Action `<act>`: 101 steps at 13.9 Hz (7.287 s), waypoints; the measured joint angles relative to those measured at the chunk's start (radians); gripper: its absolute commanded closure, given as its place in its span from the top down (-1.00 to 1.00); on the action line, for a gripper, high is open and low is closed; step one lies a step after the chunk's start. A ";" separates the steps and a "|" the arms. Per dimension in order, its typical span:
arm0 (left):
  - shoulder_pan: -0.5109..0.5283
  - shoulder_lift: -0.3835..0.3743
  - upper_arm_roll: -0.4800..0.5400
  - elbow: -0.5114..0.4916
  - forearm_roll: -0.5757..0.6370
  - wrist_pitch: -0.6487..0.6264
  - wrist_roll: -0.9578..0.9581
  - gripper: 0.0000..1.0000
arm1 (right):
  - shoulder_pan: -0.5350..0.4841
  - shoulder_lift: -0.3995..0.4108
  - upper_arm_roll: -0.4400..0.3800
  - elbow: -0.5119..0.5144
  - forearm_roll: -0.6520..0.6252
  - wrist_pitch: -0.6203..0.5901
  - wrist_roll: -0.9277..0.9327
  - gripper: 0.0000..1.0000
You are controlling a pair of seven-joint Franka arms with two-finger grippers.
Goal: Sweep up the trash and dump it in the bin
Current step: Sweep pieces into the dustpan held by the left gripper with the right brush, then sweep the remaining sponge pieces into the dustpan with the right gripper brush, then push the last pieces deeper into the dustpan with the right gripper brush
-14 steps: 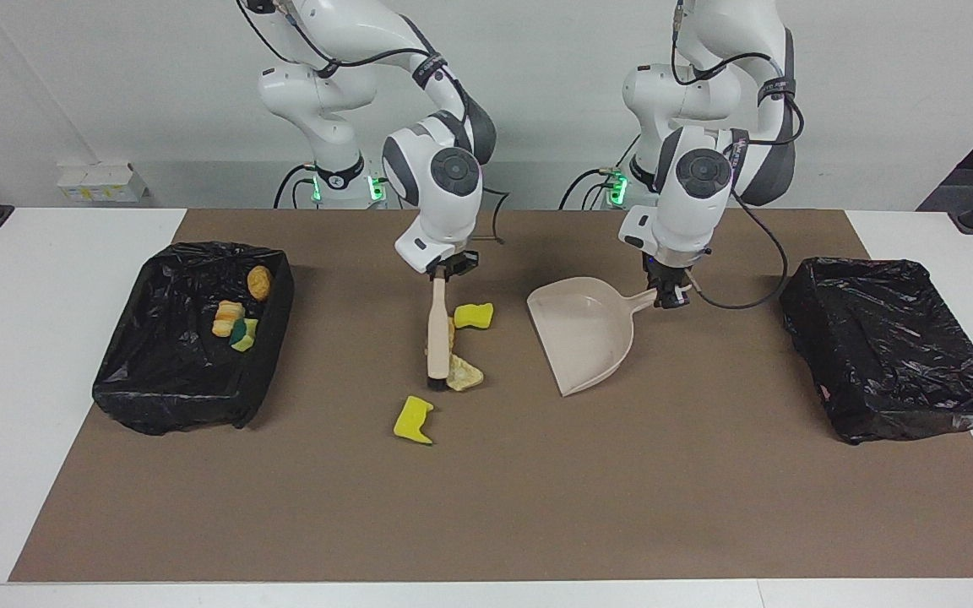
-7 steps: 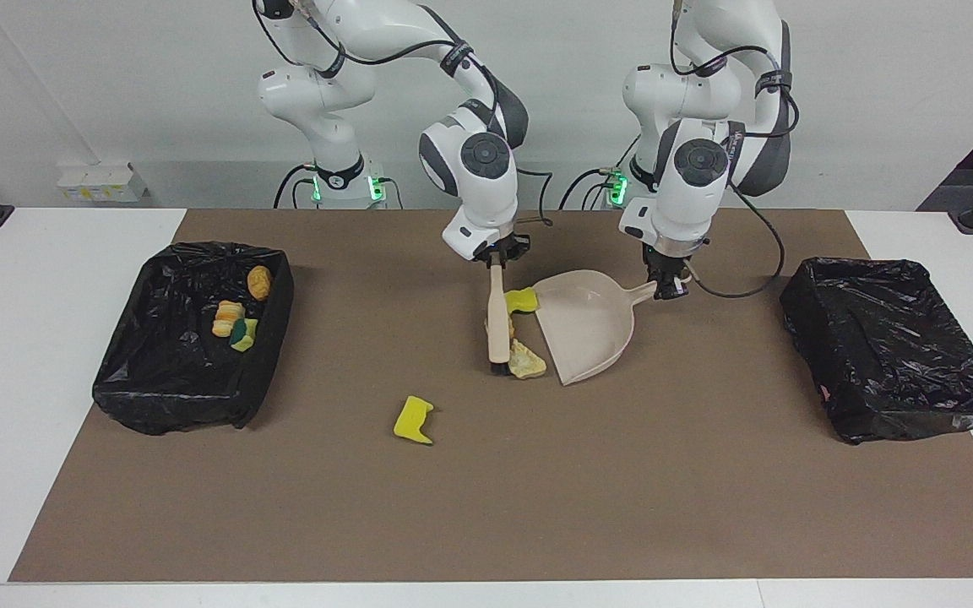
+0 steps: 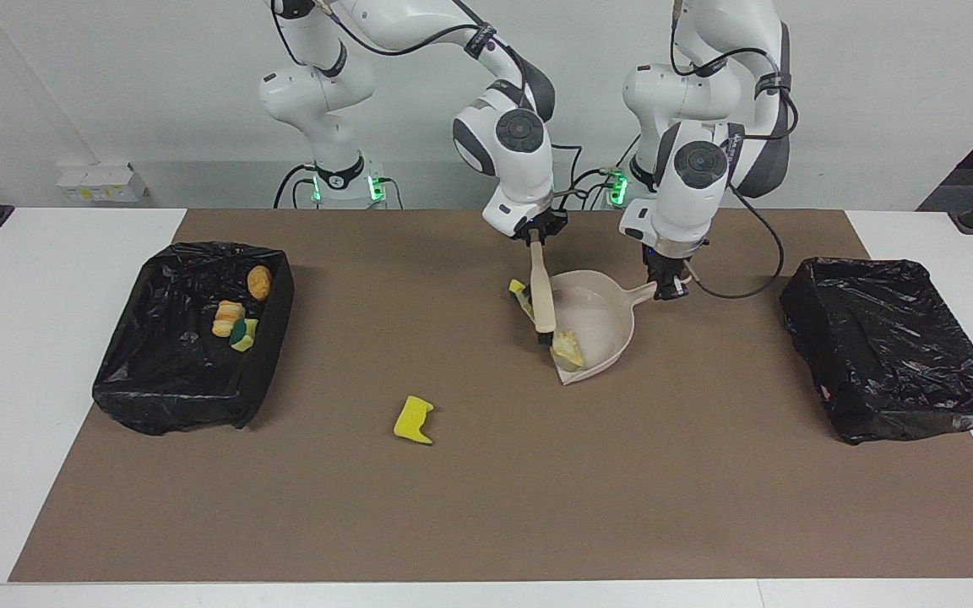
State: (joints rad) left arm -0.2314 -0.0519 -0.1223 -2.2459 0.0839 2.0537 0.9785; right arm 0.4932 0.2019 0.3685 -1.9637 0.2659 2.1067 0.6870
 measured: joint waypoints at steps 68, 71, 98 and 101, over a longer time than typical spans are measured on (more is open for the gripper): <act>0.043 -0.031 0.010 -0.060 0.008 0.020 0.376 -1.00 | -0.063 -0.202 0.009 -0.270 -0.022 -0.121 0.087 -1.00; 0.043 -0.031 0.010 -0.060 0.008 0.020 0.376 -1.00 | -0.014 -0.123 0.012 -0.213 0.013 -0.010 0.161 -1.00; 0.090 -0.031 0.009 -0.060 -0.029 0.008 0.060 -1.00 | -0.080 -0.104 0.000 0.020 -0.093 -0.221 0.048 -1.00; 0.090 -0.031 0.008 -0.060 -0.020 0.012 0.102 -1.00 | -0.085 -0.104 0.001 -0.060 -0.132 -0.220 -0.026 -1.00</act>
State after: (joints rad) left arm -0.1418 -0.0831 -0.1147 -2.3055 0.0639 2.0656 1.0808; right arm 0.4079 0.0977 0.3697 -2.0237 0.1341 1.8865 0.6605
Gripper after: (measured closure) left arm 0.687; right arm 0.740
